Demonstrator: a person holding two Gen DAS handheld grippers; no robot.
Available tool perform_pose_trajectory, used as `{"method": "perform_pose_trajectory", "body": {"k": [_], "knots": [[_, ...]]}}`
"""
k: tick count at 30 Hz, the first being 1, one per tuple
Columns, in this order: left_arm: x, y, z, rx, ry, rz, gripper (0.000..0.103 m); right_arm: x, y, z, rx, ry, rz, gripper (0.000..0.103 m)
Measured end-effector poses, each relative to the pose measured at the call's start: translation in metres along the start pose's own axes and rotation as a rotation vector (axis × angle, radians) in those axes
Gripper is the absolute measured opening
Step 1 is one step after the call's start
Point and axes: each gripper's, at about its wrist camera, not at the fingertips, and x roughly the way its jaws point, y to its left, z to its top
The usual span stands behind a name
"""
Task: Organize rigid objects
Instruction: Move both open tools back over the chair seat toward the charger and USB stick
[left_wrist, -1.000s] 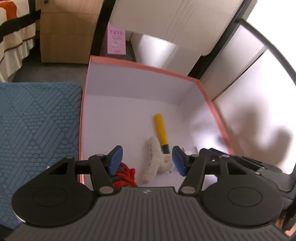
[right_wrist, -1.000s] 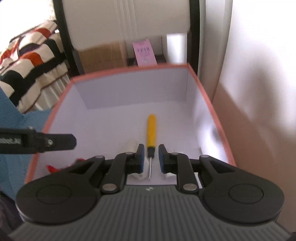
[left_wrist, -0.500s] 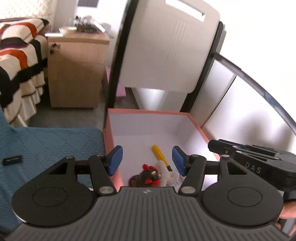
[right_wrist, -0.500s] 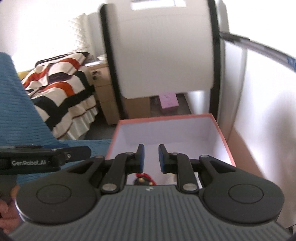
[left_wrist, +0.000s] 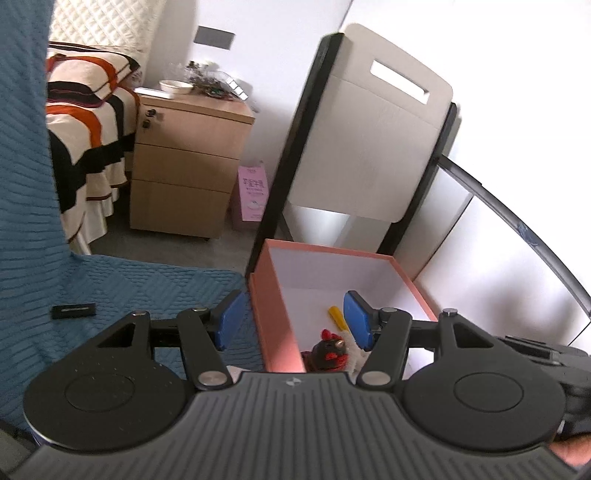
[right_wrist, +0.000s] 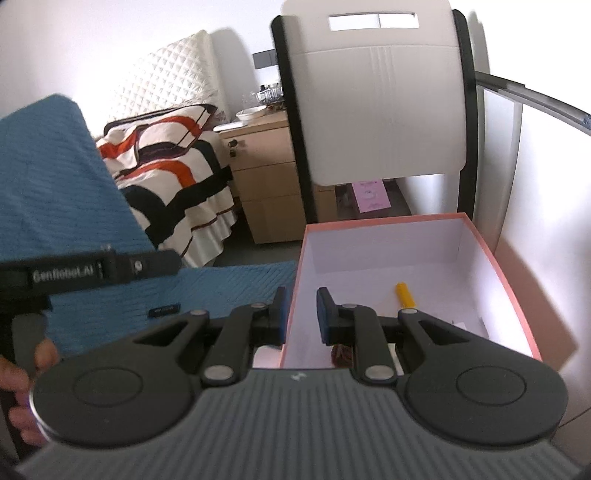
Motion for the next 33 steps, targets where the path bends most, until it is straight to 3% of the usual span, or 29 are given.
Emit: {"method": "perform_pose_trajectory", "body": {"k": [9,28,33], "knots": [[-0.027,0.014,-0.023,0.004,-0.007,0.004,0.065,0.003,0.030,-0.031,0.008,0.030,-0.012,0.020],[-0.028,0.077,-0.072,-0.001,0.043,0.144,0.066,0.018,0.075,-0.094,0.040,0.170,0.006,0.020],[-0.010,0.103,-0.072,-0.006,0.042,0.173,0.079,0.033,0.084,-0.101,0.034,0.197,0.005,0.020]]}}
